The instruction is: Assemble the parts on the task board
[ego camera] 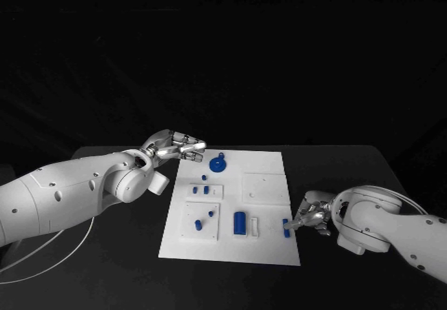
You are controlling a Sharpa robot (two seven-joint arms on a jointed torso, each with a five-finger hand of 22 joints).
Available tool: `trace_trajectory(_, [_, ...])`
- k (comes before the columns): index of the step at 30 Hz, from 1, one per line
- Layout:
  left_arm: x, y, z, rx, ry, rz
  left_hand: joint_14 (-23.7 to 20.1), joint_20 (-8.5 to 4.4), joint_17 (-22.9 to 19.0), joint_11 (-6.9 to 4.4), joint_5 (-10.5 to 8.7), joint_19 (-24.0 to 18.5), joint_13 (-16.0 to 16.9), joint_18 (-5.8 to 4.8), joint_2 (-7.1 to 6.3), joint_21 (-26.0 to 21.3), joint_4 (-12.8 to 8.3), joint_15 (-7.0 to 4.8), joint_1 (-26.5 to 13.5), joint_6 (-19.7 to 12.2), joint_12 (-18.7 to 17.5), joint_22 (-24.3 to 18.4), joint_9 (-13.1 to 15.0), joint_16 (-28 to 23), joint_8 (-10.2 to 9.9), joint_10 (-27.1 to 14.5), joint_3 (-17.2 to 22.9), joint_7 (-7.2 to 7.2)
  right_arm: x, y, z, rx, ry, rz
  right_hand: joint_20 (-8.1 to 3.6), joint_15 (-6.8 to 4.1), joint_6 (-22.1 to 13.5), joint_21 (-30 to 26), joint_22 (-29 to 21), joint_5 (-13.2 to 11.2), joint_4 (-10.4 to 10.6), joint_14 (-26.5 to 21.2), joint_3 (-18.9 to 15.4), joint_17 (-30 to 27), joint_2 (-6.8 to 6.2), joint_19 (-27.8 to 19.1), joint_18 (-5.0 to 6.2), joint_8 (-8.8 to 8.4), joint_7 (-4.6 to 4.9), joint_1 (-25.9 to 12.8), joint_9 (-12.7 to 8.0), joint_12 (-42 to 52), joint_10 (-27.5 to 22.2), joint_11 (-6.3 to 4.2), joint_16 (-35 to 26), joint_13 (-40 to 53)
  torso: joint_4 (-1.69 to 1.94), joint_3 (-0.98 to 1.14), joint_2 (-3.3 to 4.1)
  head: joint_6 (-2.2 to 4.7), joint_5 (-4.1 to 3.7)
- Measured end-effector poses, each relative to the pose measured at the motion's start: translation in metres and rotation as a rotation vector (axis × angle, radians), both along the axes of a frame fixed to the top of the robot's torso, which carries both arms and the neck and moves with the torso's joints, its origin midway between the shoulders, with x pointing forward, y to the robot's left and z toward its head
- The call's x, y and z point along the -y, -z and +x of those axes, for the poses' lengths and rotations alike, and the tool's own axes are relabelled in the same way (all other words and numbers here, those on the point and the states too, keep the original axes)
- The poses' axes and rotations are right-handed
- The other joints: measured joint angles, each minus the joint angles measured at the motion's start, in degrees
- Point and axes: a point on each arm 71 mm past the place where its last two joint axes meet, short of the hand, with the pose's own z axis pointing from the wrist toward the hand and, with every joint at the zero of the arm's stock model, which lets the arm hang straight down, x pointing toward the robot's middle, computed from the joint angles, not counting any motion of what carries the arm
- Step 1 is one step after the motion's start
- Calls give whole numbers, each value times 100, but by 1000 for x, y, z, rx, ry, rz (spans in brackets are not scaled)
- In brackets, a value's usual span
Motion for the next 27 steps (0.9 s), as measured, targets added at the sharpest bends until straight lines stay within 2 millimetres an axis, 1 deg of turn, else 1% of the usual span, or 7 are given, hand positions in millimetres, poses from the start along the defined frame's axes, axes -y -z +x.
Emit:
trace_trajectory(5, [0,0,0,0,0,0,0,0,0,0,0,0,0,0,1,0,-16,0,-1,0,0,0,0,0,0,0,-16,0,-7,6,-3,-4,-17,-11,0,4,16,0,0,0,82,-4,-26,21,-22,0,1,0,-16,22,32,0,0,0,0,5,0,0,0,-18,7])
trace_trajectory(15, [-1,0,0,-2,0,1,0,0,0,0,0,0,0,0,1,0,-16,0,-1,0,0,-1,0,0,0,0,-16,0,-16,11,-3,30,-41,-45,0,4,41,0,0,0,113,-5,-25,23,-45,0,0,34,-32,45,80,-21,0,0,0,23,-3,-1,0,-41,12])
trace_trajectory(18, [-1,0,0,-3,0,1,0,0,0,0,0,-1,0,0,1,0,-16,0,0,0,0,-1,0,0,0,0,-16,0,-20,12,-2,56,-52,-67,0,4,79,0,0,0,122,-5,-16,30,-56,0,1,39,-19,35,211,-21,0,0,-1,41,-3,-1,0,-47,21])
trace_trajectory(19, [-1,0,0,-3,1,1,0,0,0,0,0,-1,0,0,1,0,-16,0,0,0,0,-1,0,0,0,0,-16,0,-21,13,-1,66,-57,-74,0,5,78,0,0,0,129,-5,-10,30,-100,0,0,39,-19,37,556,-21,0,0,-25,43,-4,0,1,-49,25])
trace_trajectory(21, [-1,1,0,-5,1,2,0,0,0,0,0,-1,0,0,19,0,-16,0,-19,0,0,-1,0,0,0,0,-16,0,-25,15,0,86,-65,-90,0,5,65,0,1,0,129,-5,-10,30,-99,0,0,38,-27,37,1519,-20,0,0,-29,43,-4,0,2,-53,30])
trace_trajectory(23, [-1,1,0,-6,1,3,0,0,0,0,0,-1,0,0,20,0,-3,0,-20,0,0,-1,0,0,0,0,-3,0,-27,17,1,101,-72,-104,0,5,55,0,5,0,129,-5,-10,30,-98,0,1,37,-35,37,2668,-20,0,0,-29,43,-4,0,3,-60,41])
trace_trajectory(27, [-1,1,0,-10,3,4,0,0,0,0,0,-1,0,0,20,0,56,0,-20,0,0,-1,0,0,0,0,24,0,-31,19,2,131,-86,-129,0,5,65,0,5,1,145,-5,6,30,-98,0,1,56,-41,37,2737,-20,1,0,-29,53,-1,0,3,-75,57])
